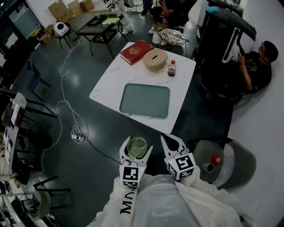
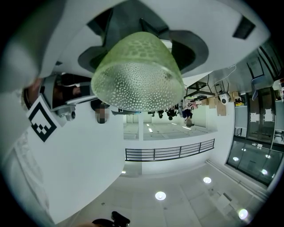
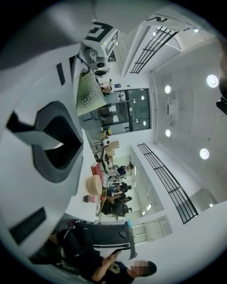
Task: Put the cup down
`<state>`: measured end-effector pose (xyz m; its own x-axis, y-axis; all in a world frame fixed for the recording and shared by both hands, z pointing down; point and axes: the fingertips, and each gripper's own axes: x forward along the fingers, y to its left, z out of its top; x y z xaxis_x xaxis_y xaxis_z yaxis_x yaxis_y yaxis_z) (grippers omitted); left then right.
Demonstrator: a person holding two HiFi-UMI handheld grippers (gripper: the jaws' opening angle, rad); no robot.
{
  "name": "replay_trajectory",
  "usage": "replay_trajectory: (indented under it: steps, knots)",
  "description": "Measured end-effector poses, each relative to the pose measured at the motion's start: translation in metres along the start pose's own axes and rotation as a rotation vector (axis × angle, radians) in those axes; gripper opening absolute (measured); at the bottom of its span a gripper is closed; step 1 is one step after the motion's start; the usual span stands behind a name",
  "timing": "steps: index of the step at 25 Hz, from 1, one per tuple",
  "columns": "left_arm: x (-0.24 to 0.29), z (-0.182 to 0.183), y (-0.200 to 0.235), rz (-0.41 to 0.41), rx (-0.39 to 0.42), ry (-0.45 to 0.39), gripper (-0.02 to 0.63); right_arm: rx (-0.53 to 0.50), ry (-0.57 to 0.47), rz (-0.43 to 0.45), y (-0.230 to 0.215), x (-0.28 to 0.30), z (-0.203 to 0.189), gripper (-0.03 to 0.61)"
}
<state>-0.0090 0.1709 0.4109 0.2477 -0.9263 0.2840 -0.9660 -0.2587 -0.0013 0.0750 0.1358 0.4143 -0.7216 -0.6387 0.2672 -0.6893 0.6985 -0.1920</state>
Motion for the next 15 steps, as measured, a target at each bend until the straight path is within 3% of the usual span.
replay_trajectory:
  steps: [15]
  knots:
    - [0.057, 0.017, 0.097, -0.068, -0.011, 0.017, 0.393, 0.001, 0.018, -0.041, 0.003, 0.108, 0.034, 0.005]
